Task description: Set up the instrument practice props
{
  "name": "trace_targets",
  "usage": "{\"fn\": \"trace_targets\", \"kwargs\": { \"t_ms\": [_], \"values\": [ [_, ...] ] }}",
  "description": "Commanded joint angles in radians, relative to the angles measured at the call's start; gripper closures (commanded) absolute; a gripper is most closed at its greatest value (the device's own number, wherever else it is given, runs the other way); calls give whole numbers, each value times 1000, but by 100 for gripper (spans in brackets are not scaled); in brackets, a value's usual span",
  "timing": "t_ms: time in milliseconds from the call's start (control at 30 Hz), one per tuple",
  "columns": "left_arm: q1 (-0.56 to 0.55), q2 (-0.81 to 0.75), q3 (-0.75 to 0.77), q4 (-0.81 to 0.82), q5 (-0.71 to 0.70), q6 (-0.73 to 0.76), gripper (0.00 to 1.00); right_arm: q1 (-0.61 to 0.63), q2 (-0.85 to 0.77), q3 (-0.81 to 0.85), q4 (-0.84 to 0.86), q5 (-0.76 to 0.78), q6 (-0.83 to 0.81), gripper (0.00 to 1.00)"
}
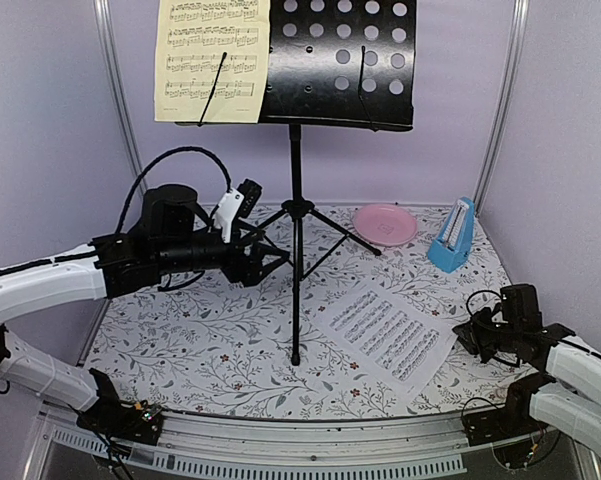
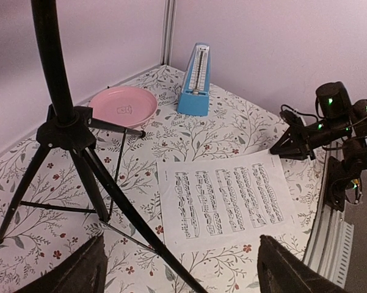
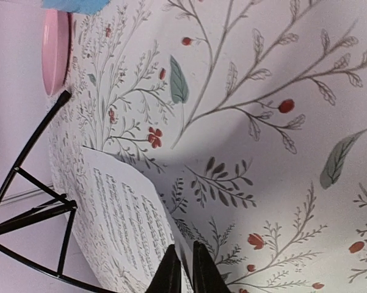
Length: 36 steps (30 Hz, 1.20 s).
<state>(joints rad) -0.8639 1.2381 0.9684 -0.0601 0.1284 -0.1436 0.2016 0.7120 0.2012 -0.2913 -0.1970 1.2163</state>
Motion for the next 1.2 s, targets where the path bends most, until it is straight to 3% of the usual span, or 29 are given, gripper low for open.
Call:
{"fn": "trace_targets", "kwargs": {
  "t_ms": [0,133,300,433,633,867,1167],
  "values": [
    [-13,32,38,47,30,12,15,-3,-14,104,-43,14,-93,97],
    [-14,59,63,55,56,22,15,-4,-16,227,-144,49,-192,100],
    [-19,108,143,31,153,78,17,-4,27,524,-310,74,-414,100],
    [-51,178,253,-28,256,160,19,-5,93,763,-407,-71,-679,100],
    [-103,264,349,-58,293,232,20,-3,200,1065,-655,-263,-916,100],
    [-120,306,399,-73,286,260,20,3,226,1191,-778,-533,-1002,100],
    [-137,367,480,-158,324,358,18,107,275,1288,-898,-706,-1084,100]
  ]
}}
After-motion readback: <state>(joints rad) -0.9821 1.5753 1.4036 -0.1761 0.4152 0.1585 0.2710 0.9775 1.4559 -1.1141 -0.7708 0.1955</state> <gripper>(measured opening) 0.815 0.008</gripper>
